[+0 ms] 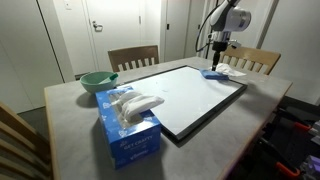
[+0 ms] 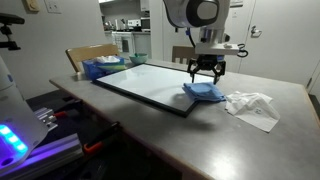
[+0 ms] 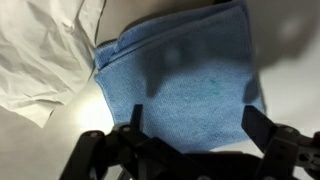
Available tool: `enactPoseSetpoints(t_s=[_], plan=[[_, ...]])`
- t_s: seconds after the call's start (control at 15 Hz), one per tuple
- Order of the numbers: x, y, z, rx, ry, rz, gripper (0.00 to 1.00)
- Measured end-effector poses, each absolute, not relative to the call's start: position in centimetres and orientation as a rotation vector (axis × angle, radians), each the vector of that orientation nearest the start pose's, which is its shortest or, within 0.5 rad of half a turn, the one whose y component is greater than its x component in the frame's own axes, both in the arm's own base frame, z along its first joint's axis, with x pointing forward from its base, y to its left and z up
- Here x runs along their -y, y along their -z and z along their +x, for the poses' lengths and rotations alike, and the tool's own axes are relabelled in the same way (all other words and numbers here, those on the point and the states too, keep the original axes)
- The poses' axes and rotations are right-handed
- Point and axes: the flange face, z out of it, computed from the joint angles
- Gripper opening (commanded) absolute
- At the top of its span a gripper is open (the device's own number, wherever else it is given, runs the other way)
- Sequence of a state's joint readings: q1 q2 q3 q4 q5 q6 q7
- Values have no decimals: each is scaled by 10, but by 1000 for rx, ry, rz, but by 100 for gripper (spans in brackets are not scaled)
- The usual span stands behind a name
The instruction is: Use the blue towel to wipe the whiteboard on the table
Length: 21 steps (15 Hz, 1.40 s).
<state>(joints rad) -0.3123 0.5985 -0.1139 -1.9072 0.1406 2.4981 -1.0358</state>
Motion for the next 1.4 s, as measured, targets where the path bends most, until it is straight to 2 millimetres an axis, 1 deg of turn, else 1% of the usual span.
enactPoseSetpoints(t_s=[0.2,0.47,0.53,0.6,0.73,0.93,1.0,1.2,1.27,1.33,1.4], plan=[[259,-165,574,759,-34,-3037,100],[267,-142,568,699,-97,-3024,100],[269,-141,568,692,-99,-3016,75],[270,-142,568,686,-102,-3008,74],[271,-143,569,679,-111,-2994,60],[270,-148,572,676,-129,-2977,36],[270,-150,573,671,-131,-2977,30],[275,-155,576,624,-137,-3010,8],[277,-157,577,603,-148,-3028,2],[277,-158,577,578,-160,-3046,0],[277,-159,578,556,-174,-3066,0]])
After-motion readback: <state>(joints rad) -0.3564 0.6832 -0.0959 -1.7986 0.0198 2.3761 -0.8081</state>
